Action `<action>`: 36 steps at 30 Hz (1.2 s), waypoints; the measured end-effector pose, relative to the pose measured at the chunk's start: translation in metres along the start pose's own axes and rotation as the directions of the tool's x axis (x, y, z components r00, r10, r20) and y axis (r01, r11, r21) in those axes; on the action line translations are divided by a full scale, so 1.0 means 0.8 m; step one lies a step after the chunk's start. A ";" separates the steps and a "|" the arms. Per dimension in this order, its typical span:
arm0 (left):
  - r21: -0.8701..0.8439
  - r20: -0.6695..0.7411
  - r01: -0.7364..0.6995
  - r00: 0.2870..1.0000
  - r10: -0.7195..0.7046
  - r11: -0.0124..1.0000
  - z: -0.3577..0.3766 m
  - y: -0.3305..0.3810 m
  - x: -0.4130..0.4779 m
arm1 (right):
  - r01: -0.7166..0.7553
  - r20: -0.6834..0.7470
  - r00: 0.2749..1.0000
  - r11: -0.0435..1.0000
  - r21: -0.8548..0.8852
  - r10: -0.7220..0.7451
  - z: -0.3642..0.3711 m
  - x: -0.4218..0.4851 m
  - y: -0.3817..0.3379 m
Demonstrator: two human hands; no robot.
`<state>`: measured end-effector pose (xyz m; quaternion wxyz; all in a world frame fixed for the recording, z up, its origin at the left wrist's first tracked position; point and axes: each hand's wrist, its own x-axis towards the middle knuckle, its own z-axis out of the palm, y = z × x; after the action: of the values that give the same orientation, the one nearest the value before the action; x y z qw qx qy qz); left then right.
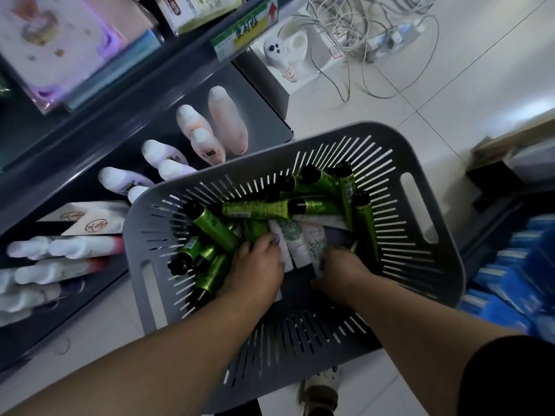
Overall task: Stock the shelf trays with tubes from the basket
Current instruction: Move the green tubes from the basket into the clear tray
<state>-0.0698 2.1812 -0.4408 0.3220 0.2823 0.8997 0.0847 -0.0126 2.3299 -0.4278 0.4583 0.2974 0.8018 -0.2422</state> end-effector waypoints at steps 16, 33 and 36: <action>-0.346 -0.172 0.109 0.969 -0.177 0.932 -0.114 0.040 -0.095 | 0.181 -0.250 0.967 0.808 0.561 -0.043 -0.044 -0.118 -0.020; -0.455 -0.566 -0.238 0.821 -0.073 0.858 -0.338 0.137 -0.287 | 0.452 -0.373 0.824 0.098 0.886 -0.427 -0.221 -0.379 -0.078; -0.501 -0.551 -0.188 0.822 -0.144 0.845 -0.379 0.149 -0.324 | 0.519 -0.405 0.756 0.093 0.850 -0.515 -0.243 -0.432 -0.096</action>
<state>-0.0416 2.1425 -0.0274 0.1034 0.1537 0.8903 0.4160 -0.0417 2.3162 -0.0254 0.0815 0.2038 0.5582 -0.8002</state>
